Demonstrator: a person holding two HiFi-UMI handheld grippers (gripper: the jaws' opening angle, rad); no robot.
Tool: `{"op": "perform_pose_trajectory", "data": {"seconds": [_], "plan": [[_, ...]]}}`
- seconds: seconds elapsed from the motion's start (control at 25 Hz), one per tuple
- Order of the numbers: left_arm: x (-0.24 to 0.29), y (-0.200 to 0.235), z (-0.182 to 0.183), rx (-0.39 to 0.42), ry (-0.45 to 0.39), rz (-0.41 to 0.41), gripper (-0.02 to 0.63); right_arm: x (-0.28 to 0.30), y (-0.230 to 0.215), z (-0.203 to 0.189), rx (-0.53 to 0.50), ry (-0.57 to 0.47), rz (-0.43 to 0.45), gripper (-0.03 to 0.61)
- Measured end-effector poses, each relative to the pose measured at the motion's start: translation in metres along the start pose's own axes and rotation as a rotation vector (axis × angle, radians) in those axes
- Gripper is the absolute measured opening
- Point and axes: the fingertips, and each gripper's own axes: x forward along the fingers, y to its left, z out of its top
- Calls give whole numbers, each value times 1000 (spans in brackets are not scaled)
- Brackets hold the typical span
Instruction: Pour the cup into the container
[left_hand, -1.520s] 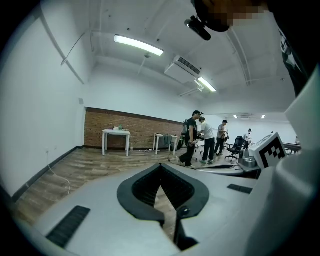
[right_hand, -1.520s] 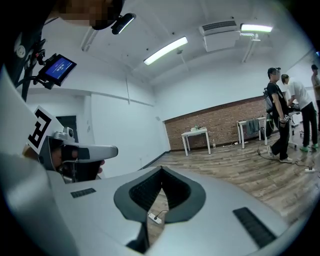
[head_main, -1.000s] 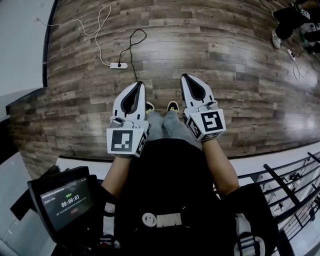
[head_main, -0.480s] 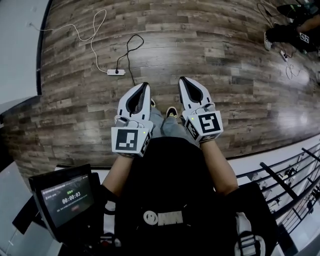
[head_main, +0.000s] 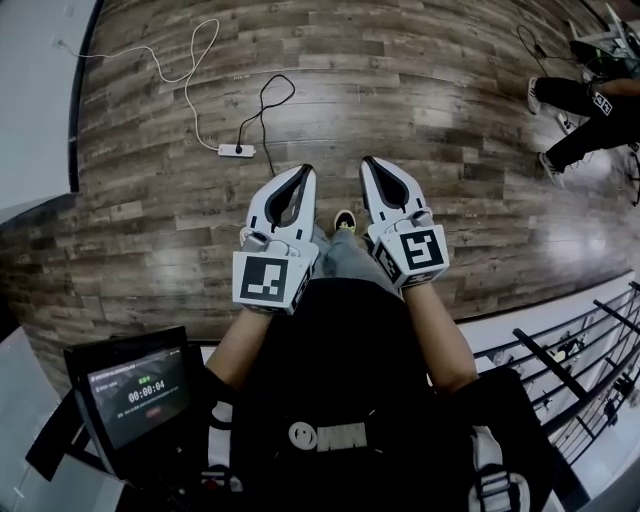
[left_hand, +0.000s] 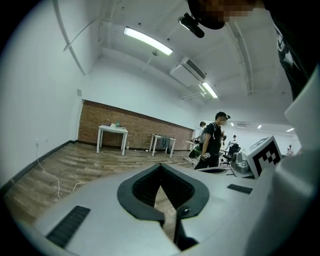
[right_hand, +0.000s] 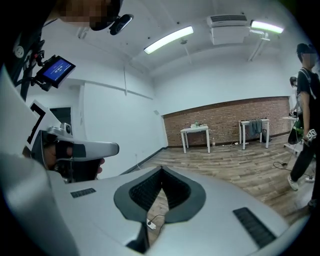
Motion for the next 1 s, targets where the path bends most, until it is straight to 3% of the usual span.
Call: {"op": "perform_pose_trajectory", "data": {"seconds": [0.32, 0.76, 1.0], "plan": [[14, -10, 6, 17, 5, -23, -2, -3, -9, 5, -2, -6, 7, 5], [96, -13, 34, 72, -1, 25, -2, 41, -83, 29, -14, -28, 79, 5], [141, -17, 40, 52, 15, 62, -2, 55, -126, 44, -8, -50, 105, 5]]}}
